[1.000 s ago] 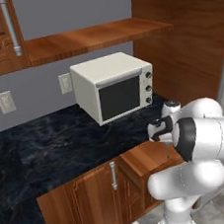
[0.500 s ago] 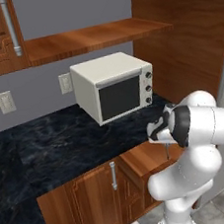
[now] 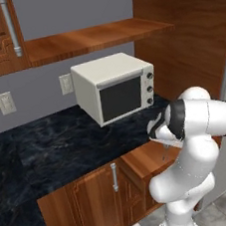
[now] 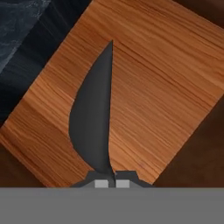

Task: Organize the utensils by type. Pick up the wooden spoons from the counter and place them in the open cabinet. Then pick up the metallic utensils from the counter and place them in the open drawer.

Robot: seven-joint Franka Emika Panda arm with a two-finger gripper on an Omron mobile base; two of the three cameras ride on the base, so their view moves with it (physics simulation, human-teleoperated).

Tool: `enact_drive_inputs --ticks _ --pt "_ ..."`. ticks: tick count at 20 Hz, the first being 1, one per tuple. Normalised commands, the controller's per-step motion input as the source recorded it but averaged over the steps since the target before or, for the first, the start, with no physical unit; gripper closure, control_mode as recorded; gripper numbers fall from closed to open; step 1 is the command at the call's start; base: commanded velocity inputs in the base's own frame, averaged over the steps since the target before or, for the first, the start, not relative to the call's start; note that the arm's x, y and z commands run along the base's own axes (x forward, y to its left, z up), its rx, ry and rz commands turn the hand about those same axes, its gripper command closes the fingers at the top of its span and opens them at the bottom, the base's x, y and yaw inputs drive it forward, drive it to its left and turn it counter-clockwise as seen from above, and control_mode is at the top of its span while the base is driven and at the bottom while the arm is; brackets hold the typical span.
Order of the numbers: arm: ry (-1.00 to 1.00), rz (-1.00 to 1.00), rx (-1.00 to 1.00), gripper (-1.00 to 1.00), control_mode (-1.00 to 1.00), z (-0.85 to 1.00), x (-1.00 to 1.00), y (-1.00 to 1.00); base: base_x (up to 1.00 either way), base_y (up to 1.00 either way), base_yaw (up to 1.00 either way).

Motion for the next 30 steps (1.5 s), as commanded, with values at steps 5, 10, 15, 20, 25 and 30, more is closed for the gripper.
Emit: enact_drive_inputs --ticks 5,10,15,20,25,30 --pt "0.00 -0.20 0.00 1.00 -1.00 -0.22 0.12 0.00 0.00 0.00 0.00" --pt "0.00 -0.14 0.00 1.00 -1.00 -0.27 0.11 0.00 0.00 0.00 0.00" --pt "-0.01 -0.10 0.01 1.00 -1.00 -0.18 0.15 0.00 0.00 0.00 0.00" --pt "0.00 -0.09 0.03 1.00 -1.00 -0.11 0.19 0.00 0.00 0.00 0.00" --pt "0.00 -0.09 0.02 1.00 -1.00 -0.15 0.17 0.00 0.00 0.00 0.00" --pt "0.00 -0.03 0.01 1.00 -1.00 -0.27 0.03 -0.02 0.00 0.00 0.00"
